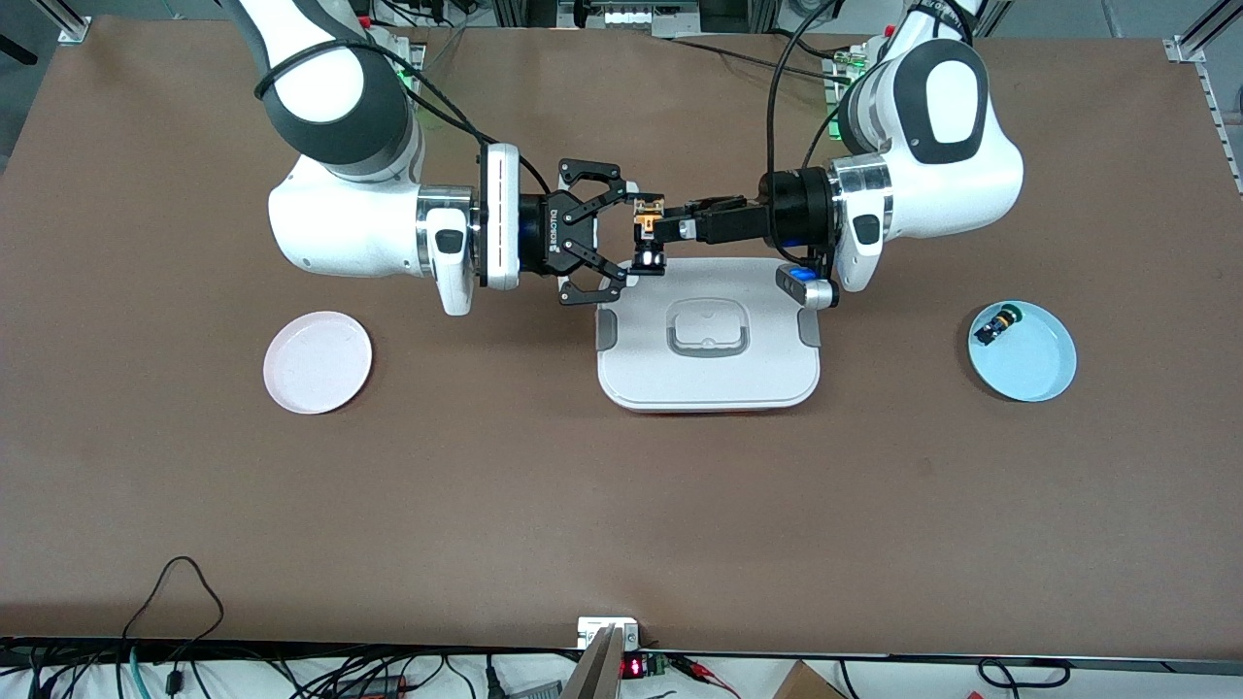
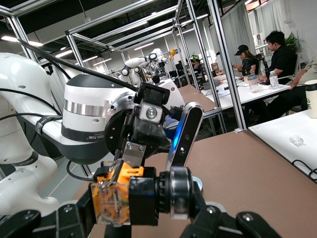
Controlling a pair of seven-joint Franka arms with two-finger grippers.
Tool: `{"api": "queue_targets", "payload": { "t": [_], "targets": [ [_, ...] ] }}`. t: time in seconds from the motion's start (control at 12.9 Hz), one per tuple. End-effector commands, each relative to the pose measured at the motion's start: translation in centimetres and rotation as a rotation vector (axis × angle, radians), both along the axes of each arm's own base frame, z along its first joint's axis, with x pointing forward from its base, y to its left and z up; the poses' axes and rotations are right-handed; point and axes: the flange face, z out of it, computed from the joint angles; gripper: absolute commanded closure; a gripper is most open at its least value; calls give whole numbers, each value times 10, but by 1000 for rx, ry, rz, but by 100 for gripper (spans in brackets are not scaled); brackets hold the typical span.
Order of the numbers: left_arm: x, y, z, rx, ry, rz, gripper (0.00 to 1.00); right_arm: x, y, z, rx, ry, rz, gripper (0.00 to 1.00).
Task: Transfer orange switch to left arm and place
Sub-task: 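Carry the switch above the box while the left gripper reaches it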
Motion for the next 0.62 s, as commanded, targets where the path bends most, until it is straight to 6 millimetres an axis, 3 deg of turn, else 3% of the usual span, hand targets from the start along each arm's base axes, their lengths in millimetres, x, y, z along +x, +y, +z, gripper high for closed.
{"api": "queue_targets", "payload": {
  "t": [0.0, 0.08, 0.23, 0.54],
  "targets": [
    [-1, -4, 7, -8, -3, 31, 5, 1, 0, 7, 23, -17, -9, 77],
    [-2, -5, 7, -8, -3, 29, 7, 0, 0, 5, 21, -15, -7, 77],
    [-1, -4, 7, -5, -20, 30, 19, 0, 1, 4, 20, -13, -8, 77],
    [-1, -4, 7, -6, -33, 31, 60, -1, -1, 4, 18, -11, -10, 77]
  ]
}}
